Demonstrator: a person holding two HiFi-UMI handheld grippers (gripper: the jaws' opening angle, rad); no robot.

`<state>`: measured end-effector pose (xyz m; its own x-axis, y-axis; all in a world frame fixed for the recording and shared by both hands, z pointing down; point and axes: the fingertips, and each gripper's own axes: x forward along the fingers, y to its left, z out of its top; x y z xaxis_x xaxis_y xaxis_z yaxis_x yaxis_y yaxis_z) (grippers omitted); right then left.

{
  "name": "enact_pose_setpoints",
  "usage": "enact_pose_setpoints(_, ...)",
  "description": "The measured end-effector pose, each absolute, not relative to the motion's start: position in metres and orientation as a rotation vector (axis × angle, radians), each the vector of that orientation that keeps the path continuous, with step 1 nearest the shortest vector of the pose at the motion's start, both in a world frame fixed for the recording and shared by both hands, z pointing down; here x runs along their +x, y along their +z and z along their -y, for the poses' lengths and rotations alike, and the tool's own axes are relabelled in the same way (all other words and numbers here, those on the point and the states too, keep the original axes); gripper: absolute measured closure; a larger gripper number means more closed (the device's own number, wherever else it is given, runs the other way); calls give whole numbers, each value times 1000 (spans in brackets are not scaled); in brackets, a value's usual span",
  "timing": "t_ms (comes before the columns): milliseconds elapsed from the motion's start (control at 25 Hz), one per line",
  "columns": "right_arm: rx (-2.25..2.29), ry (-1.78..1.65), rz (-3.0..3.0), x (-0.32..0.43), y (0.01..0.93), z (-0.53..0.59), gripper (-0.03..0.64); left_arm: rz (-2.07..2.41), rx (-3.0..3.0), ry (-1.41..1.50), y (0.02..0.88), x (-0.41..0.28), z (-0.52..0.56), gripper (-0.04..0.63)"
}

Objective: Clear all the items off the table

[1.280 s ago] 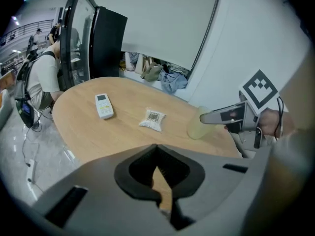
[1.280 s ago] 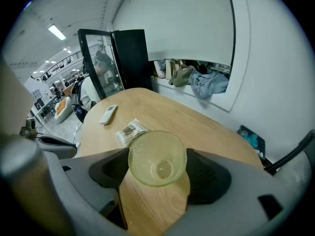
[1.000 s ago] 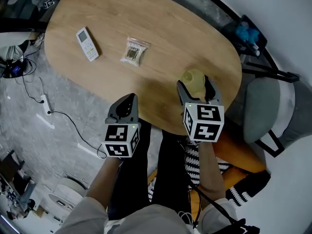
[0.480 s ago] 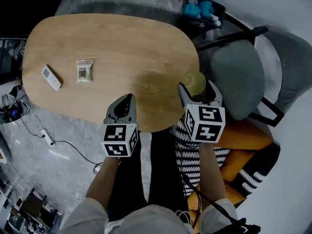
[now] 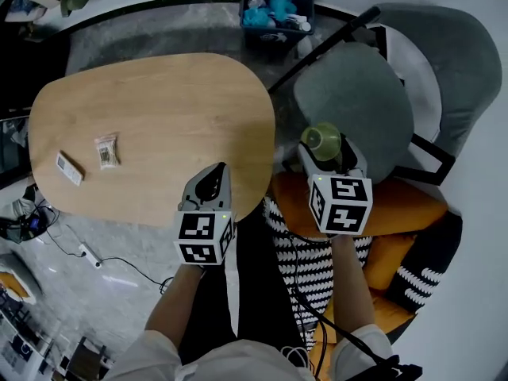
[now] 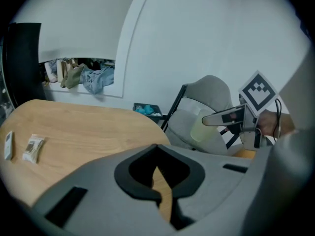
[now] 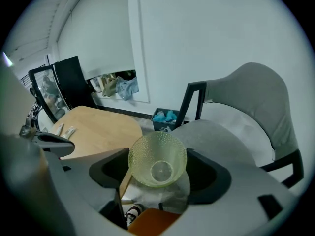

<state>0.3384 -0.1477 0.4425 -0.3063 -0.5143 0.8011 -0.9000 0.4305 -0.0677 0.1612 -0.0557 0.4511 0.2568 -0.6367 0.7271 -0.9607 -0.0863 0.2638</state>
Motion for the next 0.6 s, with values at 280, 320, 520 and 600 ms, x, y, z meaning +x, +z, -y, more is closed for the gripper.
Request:
enact_pose_setpoints(280,1210,689,1961,372,457,181,256,1429,1822,598,466,195,78,595)
enact_pose_setpoints(320,1205,687,1962,373,460,185,256,1430,1820,601,469,197,82,595)
enact_pose_setpoints(520,1182,677,1971,379,477,206,256,1441,1807,614,477,198,100,595)
enact_pose_setpoints(600,1190,686,1972,380,482,217,256,1444,1803,627,480,196,107,595)
